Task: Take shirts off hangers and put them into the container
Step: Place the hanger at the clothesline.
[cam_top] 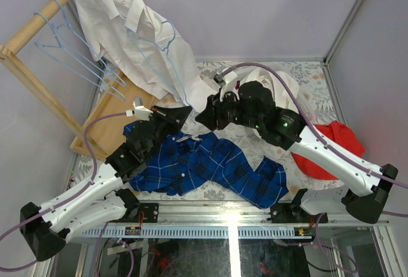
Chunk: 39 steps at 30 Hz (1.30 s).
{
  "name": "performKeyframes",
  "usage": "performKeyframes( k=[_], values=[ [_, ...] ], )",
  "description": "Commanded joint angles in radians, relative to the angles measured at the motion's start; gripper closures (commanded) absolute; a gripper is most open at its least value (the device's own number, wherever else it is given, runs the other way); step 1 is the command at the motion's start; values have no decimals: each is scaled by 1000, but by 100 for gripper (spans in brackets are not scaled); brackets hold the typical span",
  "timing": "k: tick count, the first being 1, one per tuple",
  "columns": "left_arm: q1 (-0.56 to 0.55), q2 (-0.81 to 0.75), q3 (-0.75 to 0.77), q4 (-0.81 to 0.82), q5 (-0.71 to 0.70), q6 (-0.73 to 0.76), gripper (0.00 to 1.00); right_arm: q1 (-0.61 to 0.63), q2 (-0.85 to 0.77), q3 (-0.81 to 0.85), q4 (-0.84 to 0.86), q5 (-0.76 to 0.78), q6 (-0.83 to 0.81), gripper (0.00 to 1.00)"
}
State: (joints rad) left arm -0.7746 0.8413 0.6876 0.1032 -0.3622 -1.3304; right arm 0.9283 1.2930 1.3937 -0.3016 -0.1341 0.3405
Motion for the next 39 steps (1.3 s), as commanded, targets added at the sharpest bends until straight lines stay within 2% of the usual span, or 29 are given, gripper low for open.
performKeyframes(
  k=[1,3,8,12,16,18,20,21,27,29,30,33,34,37,39],
  values=[
    [3,-30,-54,89,30,-71,100,-3,-56,-80,58,-10,70,54],
    [4,-31,-51,99,4,-63,100,-3,-65,-104,70,-8,98,49],
    [4,-15,-59,133,-25,-98,100,6,-69,-151,124,4,134,44],
    [5,19,-50,142,0,-130,100,42,-81,-217,254,97,74,51],
    [3,27,-60,152,11,-169,100,54,-122,-339,485,128,29,53],
    [3,22,-62,136,3,-182,100,55,-134,-382,564,139,25,61],
    [4,16,-67,131,1,-197,100,55,-133,-390,576,164,19,70],
    [4,14,-67,124,-2,-200,100,55,-132,-389,577,167,14,71],
    [4,4,-71,92,-23,-233,100,58,-140,-421,653,132,4,58],
    [4,6,-68,90,-29,-243,100,58,-148,-440,683,127,-10,57],
    [5,8,-64,93,-30,-249,100,59,-151,-450,699,128,-18,59],
    [5,17,-58,113,-22,-264,100,59,-141,-439,682,164,-38,74],
    [4,18,-57,121,-21,-274,100,59,-136,-429,673,175,-41,76],
    [4,19,-27,98,-51,-301,100,61,-147,-417,659,187,-21,52],
    [6,17,15,39,-100,-329,100,60,-174,-433,665,209,-10,49]
  ],
)
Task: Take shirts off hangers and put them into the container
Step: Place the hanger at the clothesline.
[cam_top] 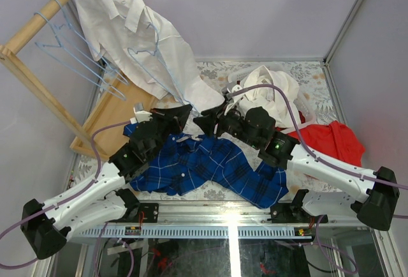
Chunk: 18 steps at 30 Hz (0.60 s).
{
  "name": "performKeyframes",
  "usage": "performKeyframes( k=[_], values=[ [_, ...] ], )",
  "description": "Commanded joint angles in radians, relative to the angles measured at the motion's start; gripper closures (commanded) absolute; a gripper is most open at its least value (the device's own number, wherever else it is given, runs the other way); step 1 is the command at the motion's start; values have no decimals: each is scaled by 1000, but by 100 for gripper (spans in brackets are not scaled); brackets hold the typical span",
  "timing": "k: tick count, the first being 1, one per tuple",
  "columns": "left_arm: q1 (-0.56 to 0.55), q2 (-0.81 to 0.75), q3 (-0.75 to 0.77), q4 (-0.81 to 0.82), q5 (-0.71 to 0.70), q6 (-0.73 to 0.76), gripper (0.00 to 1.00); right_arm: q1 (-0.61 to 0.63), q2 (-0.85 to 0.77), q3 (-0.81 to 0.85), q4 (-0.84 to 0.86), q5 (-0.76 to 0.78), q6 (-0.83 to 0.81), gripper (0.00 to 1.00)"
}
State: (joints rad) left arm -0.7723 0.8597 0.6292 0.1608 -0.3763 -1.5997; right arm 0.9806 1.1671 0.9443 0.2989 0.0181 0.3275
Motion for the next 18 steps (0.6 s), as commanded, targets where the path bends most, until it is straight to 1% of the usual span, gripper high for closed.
performKeyframes(
  k=[1,5,8,10,13,18],
  values=[
    [4,-4,90,-38,-116,-75,100,8,-67,8,61,59,1,49],
    [27,-5,156,-99,-229,-96,100,7,-134,-10,-8,63,11,49],
    [104,26,196,-137,-201,-121,100,8,-187,-33,-60,67,48,49],
    [147,43,204,-127,-183,-136,100,8,-220,-61,-63,69,66,49],
    [201,70,241,-117,-197,-106,100,7,-255,-87,-88,78,86,49],
    [289,134,327,-121,-123,-86,100,8,-284,-117,-126,86,107,49]
  ],
)
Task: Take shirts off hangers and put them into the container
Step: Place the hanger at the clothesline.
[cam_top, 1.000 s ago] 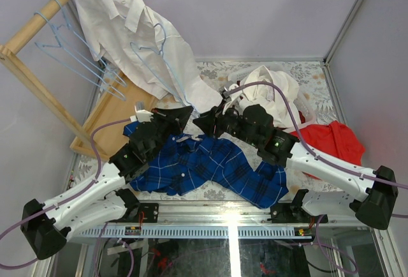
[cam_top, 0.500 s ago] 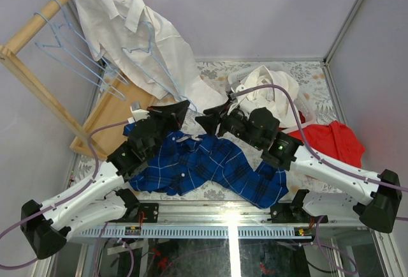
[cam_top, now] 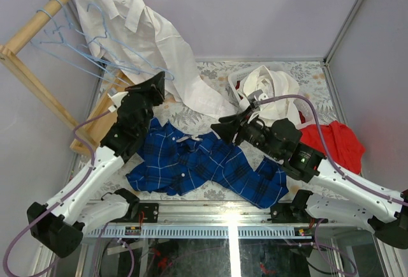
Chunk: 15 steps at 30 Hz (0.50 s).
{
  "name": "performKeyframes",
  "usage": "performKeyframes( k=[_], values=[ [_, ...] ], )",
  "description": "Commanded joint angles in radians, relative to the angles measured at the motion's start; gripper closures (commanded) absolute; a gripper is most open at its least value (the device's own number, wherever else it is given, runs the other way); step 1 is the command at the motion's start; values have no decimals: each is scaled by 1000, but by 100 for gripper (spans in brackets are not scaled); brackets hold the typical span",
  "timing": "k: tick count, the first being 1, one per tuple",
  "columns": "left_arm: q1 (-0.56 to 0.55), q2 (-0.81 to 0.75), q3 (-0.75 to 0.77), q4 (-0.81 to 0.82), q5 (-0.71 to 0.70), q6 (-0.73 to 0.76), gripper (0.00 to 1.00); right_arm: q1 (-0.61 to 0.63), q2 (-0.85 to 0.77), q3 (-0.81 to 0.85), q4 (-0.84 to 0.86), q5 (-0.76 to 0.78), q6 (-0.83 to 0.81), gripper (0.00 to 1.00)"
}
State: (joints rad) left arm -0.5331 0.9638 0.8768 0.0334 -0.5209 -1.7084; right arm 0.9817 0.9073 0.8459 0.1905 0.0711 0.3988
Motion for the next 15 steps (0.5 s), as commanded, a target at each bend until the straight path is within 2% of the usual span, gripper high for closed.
performKeyframes(
  k=[1,8,15],
  values=[
    [58,40,90,5,23,19,100,7,-27,-23,-20,33,41,49],
    [104,100,125,27,50,-56,100,6,-33,-49,-28,31,67,49],
    [158,154,232,-11,89,-50,100,8,-34,-68,-41,20,92,49]
  ],
)
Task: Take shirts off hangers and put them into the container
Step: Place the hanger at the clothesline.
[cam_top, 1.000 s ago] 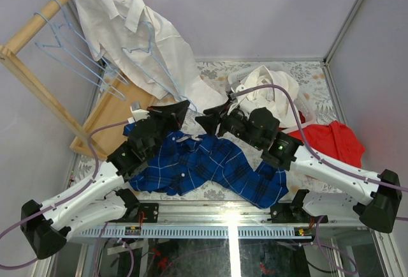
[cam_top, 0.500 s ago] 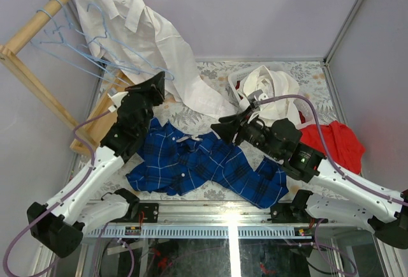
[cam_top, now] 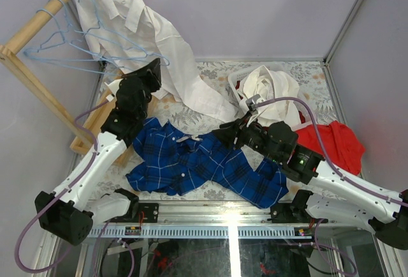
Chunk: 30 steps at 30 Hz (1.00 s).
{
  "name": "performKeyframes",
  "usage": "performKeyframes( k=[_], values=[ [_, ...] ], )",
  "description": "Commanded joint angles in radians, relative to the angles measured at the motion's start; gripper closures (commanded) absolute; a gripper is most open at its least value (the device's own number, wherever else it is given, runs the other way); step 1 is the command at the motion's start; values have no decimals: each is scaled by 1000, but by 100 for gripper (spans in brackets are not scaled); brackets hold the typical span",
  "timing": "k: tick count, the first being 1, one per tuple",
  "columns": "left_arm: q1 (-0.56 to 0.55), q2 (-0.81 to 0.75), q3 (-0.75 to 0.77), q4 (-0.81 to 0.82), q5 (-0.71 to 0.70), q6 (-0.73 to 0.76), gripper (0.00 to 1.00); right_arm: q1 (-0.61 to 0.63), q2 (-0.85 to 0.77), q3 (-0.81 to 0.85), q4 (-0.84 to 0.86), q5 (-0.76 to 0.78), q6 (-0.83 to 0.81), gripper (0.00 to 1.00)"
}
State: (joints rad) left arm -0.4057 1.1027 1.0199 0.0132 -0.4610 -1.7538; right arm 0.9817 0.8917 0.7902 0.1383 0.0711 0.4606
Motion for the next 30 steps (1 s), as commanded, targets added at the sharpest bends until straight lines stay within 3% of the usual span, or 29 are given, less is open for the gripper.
performKeyframes(
  k=[1,17,23,27,30],
  values=[
    [36,17,96,8,32,-12,100,7,-20,-17,13,18,33,49],
    [179,71,157,44,151,-124,100,7,-10,-53,10,-11,65,49],
    [182,40,85,69,171,-154,100,6,-5,-52,3,-14,71,48],
    [182,10,34,71,213,-111,80,7,0,-57,0,-5,68,47],
    [182,-14,-1,79,250,-59,42,7,8,-54,-5,-4,62,46]
  ],
)
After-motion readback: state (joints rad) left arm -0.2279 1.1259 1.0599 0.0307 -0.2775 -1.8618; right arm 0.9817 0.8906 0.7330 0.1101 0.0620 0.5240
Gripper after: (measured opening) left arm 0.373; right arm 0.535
